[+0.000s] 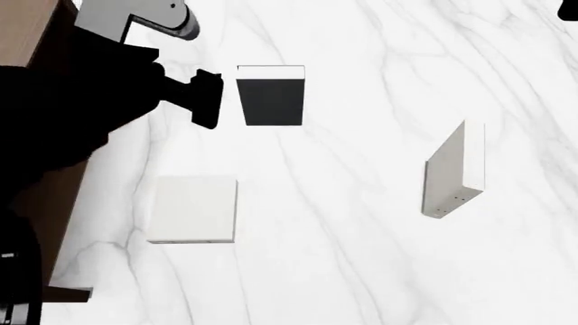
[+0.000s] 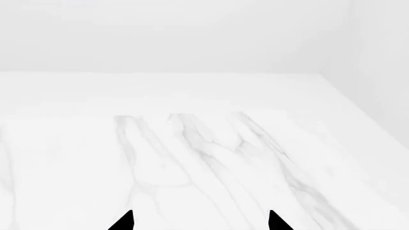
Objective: Pick up the book on the right and place it under the cabinet shelf.
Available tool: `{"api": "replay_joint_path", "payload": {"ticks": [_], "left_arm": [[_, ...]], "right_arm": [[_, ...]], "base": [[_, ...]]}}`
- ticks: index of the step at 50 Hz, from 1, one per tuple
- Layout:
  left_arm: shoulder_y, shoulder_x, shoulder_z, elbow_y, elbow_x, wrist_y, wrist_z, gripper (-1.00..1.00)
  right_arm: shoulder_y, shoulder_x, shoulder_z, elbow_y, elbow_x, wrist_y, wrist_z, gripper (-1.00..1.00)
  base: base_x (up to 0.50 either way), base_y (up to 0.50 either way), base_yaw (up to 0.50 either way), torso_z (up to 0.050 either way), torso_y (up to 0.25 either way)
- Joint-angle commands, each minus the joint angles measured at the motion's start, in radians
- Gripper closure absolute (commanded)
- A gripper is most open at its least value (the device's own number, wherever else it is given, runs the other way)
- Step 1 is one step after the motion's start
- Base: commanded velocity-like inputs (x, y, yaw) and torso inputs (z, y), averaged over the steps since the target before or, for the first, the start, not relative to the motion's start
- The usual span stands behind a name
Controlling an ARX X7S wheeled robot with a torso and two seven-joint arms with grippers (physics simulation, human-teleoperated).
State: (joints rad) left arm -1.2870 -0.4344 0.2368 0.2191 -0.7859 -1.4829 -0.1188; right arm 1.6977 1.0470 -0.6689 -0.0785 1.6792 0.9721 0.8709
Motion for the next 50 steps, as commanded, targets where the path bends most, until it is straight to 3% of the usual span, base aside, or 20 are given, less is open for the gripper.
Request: {"api": "replay_joint_path", "payload": {"ticks": [1, 14, 50], "left_arm": [[0.103, -0.045, -0.043, 0.146, -0.332, -0.081, -0.228, -1.0], [0.174, -0.063, 0.003, 0.183, -0.539, -0.059, -0.377, -1.0], [0.353, 0.03, 0.128, 0.218, -0.68, 0.044, -0.543, -1.0]], "right_arm": [[-0.003, 0.005, 0.004, -0.004, 0.01, 0.0, 0.001, -1.0], [-0.023, 0.003, 0.004, -0.012, 0.01, -0.011, 0.002, -1.0], [-0.076, 0.02, 0.011, -0.032, 0.013, -0.041, -0.005, -1.0]], "base": [[0.0, 0.0, 0.0, 0.0, 0.0], [0.0, 0.0, 0.0, 0.0, 0.0], [0.0, 0.0, 0.0, 0.0, 0.0]]}}
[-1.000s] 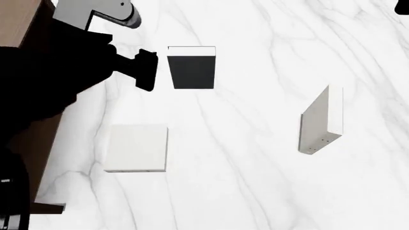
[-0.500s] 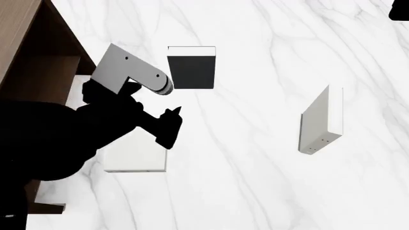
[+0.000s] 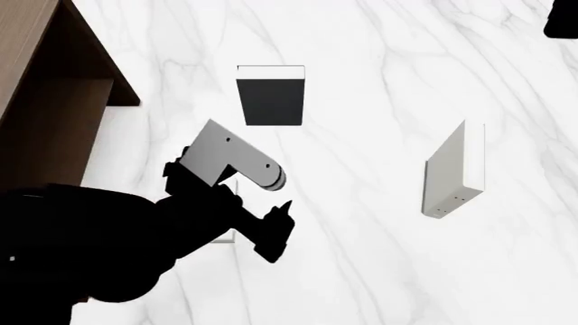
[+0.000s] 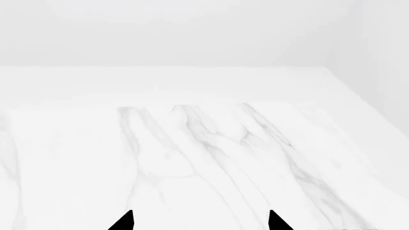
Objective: Pick up the book on the right and place it under the cabinet shelf.
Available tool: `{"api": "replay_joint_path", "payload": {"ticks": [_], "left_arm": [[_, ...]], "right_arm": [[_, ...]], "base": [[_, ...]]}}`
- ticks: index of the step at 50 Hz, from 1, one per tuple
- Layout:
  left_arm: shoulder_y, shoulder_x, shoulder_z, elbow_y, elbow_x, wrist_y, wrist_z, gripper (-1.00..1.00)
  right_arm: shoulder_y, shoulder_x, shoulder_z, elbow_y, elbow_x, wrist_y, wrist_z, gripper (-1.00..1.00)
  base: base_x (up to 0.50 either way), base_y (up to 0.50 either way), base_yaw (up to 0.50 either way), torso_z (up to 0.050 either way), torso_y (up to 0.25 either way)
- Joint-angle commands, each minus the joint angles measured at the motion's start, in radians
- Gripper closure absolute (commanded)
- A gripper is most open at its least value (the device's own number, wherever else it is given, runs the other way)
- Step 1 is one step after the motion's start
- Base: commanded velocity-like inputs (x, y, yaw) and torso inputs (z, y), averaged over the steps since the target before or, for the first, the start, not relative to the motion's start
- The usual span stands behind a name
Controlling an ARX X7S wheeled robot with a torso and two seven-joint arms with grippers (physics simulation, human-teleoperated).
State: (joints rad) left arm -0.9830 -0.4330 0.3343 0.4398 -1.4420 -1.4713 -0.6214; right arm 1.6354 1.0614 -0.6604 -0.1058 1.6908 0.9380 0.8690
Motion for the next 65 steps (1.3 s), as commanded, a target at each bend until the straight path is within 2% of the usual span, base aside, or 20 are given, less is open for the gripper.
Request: {"api": "replay_joint_path", "payload": {"ticks": [1, 25, 65], "left_arm": [[0.051, 0.031, 0.033, -0.004, -0.023, 0.035, -0.041, -1.0], [0.096, 0.074, 0.063, -0.066, -0.076, 0.091, -0.136, -1.0], [0.141, 0.074, 0.158, -0.17, 0.093, 0.199, -0.021, -1.0]], "right_arm": [[-0.014, 0.006, 0.002, -0.005, 0.001, -0.007, -0.004, -1.0], [-0.014, -0.001, 0.002, -0.002, -0.003, -0.006, -0.01, -1.0], [-0.037, -0.011, 0.0, 0.002, -0.016, -0.019, -0.016, -1.0]], "base": [[0.0, 0.0, 0.0, 0.0, 0.0], [0.0, 0.0, 0.0, 0.0, 0.0], [0.0, 0.0, 0.0, 0.0, 0.0]]}}
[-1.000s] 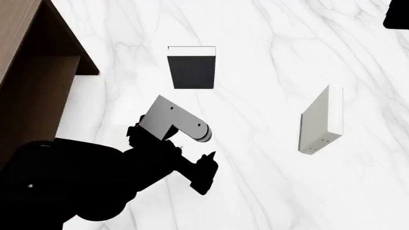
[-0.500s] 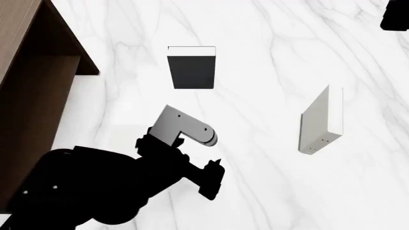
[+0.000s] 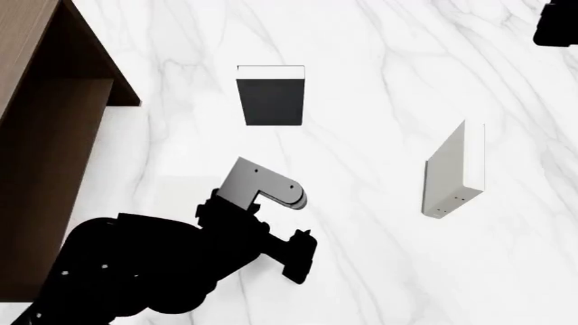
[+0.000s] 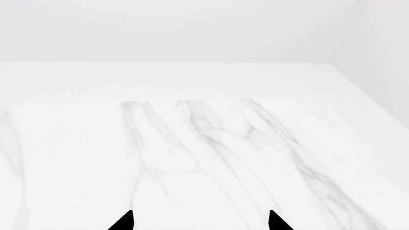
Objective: Pick up the book on the right and place it under the cabinet shelf.
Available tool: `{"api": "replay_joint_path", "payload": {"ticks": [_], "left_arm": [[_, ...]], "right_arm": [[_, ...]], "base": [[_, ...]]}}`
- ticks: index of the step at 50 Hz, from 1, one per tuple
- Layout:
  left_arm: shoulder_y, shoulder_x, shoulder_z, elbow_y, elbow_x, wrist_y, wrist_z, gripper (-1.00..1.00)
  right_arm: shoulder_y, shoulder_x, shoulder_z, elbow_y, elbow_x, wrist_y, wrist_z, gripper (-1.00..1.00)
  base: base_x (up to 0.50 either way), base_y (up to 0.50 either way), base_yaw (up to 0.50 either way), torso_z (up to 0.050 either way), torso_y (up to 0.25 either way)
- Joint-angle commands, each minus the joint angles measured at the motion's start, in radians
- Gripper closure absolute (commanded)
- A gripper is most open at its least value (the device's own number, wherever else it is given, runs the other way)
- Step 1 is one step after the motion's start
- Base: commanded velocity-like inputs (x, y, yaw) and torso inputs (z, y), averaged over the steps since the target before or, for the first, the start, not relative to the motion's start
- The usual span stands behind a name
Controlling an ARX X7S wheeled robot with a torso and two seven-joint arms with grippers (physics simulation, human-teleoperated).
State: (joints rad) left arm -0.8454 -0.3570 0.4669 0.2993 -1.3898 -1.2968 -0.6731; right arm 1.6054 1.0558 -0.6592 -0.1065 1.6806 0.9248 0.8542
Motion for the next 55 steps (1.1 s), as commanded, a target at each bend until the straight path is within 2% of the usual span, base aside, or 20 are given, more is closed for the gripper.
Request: {"api": "replay_joint_path", "payload": {"ticks": [1, 55], "left_arm": [[0.004, -0.002, 0.029, -0.034, 0.047, 0.028, 0.036, -1.0], [0.014, -0.038, 0.12, -0.216, 0.225, 0.161, 0.171, -1.0]], "right_arm": [[-0.007, -0.006, -0.001, 0.003, -0.006, -0.006, -0.002, -1.0], [-0.015, -0.015, -0.003, 0.008, -0.016, -0.004, -0.007, -1.0]], "base": [[0.0, 0.0, 0.0, 0.0, 0.0], [0.0, 0.0, 0.0, 0.0, 0.0]]}}
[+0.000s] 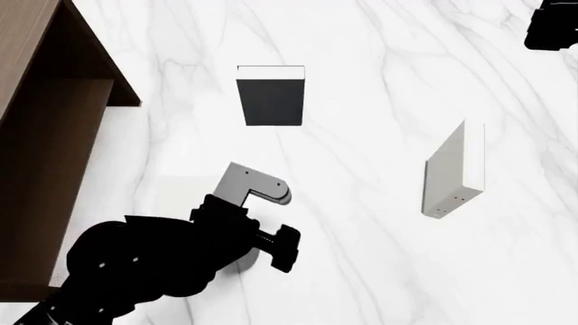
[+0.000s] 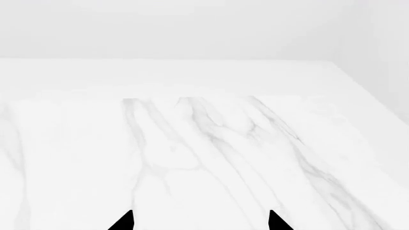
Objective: Pick up the book on the right and place it under the cabinet shelf.
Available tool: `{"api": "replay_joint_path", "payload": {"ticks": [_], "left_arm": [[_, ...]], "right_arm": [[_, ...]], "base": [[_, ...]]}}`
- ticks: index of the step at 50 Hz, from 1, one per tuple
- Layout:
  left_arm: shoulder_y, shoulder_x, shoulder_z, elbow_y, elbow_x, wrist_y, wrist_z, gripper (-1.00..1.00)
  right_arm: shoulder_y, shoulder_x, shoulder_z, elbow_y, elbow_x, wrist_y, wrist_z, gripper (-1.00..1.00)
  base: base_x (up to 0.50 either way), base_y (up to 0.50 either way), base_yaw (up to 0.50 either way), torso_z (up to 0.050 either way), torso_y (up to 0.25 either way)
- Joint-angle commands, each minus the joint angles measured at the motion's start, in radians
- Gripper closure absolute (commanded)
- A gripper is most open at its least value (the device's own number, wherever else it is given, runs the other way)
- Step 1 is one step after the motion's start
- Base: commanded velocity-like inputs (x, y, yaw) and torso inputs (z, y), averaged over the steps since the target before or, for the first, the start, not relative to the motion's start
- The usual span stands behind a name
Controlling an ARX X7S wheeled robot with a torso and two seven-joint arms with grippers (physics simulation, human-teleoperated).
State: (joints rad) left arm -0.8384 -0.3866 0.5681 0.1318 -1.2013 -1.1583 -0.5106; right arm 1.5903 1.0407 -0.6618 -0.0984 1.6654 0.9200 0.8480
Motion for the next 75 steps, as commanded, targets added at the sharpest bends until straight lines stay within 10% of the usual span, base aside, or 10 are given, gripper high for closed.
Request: {"api": "replay_joint_path", "payload": {"ticks": [1, 75], "left_arm": [[0.007, -0.009, 0.02, -0.053, 0.039, 0.025, 0.011, -1.0], [-0.049, -0.143, 0.053, -0.119, 0.126, 0.032, 0.001, -1.0]], "right_arm": [[0.0, 0.0, -0.001, 0.0, -0.001, 0.0, -0.001, -1.0], [-0.036, 0.003, 0.013, -0.002, -0.009, -0.031, -0.017, -1.0]], "base": [[0.0, 0.0, 0.0, 0.0, 0.0], [0.0, 0.0, 0.0, 0.0, -0.004]]}}
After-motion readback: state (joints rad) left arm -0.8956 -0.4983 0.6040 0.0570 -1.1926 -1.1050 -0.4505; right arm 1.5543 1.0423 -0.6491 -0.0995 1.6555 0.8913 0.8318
